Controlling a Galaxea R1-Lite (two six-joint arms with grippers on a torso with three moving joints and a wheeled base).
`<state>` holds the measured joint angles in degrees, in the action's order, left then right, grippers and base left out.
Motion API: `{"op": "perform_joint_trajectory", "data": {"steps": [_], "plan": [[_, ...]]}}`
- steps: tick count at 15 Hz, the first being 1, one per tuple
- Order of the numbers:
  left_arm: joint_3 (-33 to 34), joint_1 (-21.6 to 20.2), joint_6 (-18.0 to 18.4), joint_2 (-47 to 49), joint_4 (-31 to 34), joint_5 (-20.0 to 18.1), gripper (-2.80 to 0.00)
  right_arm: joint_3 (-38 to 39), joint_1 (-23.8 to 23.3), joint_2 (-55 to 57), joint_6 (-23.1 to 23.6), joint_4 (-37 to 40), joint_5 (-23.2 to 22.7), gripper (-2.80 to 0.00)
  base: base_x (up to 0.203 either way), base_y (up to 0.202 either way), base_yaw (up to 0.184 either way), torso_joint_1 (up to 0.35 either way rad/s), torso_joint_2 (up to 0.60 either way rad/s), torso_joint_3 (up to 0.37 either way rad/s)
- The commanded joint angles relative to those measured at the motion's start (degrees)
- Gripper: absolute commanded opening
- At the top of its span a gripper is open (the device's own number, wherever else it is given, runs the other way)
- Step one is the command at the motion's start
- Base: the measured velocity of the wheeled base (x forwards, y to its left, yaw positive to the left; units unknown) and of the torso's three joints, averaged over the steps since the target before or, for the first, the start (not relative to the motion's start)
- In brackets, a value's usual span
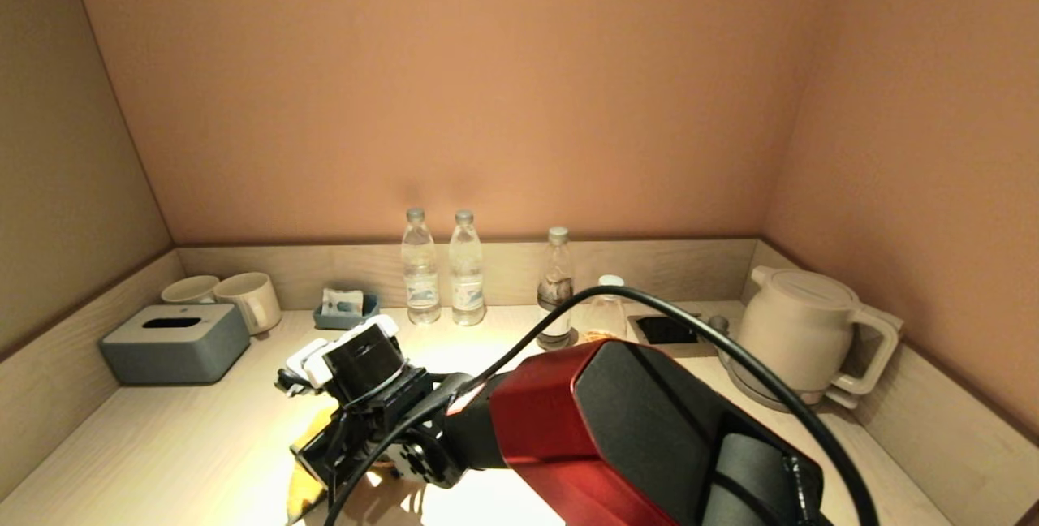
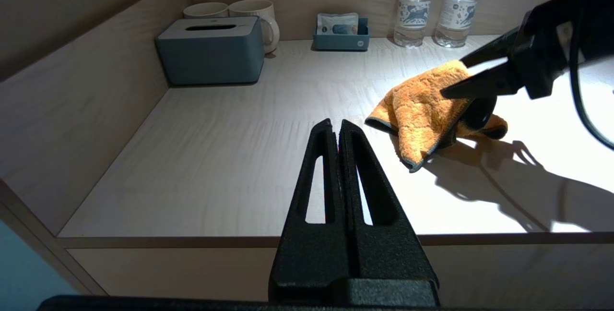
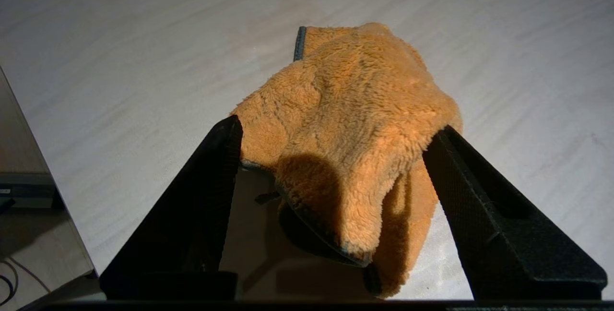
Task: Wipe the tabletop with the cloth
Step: Place the tablecloth, then pick up the tablecloth
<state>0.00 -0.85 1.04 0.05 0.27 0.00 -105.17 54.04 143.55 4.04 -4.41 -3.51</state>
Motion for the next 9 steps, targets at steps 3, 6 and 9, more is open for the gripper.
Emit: {"op": "perform_joint_trajectory", "data": {"steps": [3,6,9], "plan": [[0.0,0.0,0.0,0.0,0.0,0.0,-2.80,3.0,0.0,-5.5,0.0,0.0,1.2,0.00,0.000,0.000,0.000,0.000,0.00,0.000],[0.0,0.0,0.0,0.0,0.0,0.0,-2.80,6.8,0.0,-15.4,0.0,0.5,4.1,0.00,0.000,0.000,0.000,0.000,0.00,0.000],[0.0,0.0,0.0,0.0,0.0,0.0,-2.80,10.8,-0.1,-24.7,-0.2,2.6,6.7,0.00,0.000,0.000,0.000,0.000,0.00,0.000]]}}
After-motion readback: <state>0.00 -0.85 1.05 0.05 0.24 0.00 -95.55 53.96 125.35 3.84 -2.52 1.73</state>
